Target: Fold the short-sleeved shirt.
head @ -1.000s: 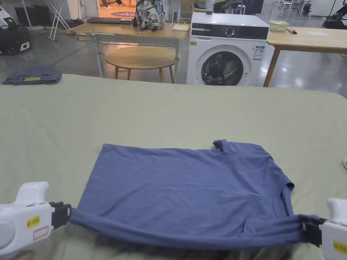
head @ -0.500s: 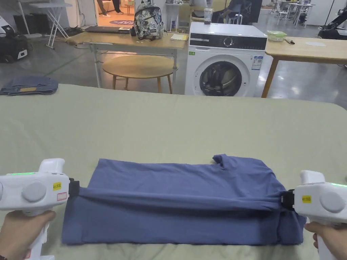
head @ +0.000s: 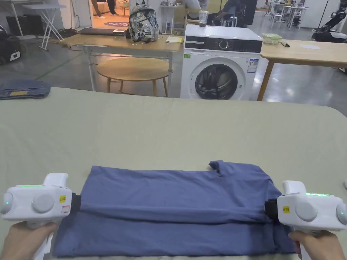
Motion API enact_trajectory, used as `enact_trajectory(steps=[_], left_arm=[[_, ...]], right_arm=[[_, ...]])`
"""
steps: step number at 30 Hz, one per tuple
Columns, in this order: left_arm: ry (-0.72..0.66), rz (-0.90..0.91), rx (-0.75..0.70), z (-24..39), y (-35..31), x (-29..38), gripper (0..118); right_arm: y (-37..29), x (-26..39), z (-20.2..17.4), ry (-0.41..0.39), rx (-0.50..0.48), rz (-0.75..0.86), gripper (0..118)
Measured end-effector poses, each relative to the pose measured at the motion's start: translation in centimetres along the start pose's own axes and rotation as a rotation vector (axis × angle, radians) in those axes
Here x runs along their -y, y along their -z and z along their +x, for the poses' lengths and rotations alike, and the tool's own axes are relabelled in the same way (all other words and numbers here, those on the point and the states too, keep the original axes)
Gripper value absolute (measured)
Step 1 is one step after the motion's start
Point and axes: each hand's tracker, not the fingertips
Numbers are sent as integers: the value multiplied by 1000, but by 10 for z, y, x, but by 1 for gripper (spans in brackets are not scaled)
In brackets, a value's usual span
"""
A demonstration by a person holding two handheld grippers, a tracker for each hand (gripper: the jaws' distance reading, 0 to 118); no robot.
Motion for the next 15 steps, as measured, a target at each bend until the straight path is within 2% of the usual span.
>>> enact_trajectory(steps=[1, 2, 6, 11, 12, 13, 15], left_arm=[[1, 13, 4, 0, -5, 0, 48], [-2, 36, 15, -1, -12, 0, 57], [-40, 150, 53, 4, -45, 4, 59], [3, 360, 63, 26, -90, 26, 58], [7, 395, 60, 30, -97, 31, 54], [10, 447, 56, 35, -105, 37, 41], [33, 510, 28, 40, -110, 45, 20]], right_arm=[[-5, 1, -1, -2, 1, 28, 69], [-11, 2, -3, -2, -4, 72, 69], [-41, 10, -15, -4, -17, 230, 69], [-102, 33, -49, 22, -12, 438, 68], [-108, 38, -54, 24, -17, 471, 64], [-116, 43, -61, 22, -13, 511, 52], [-123, 51, -74, 1, -15, 574, 15]])
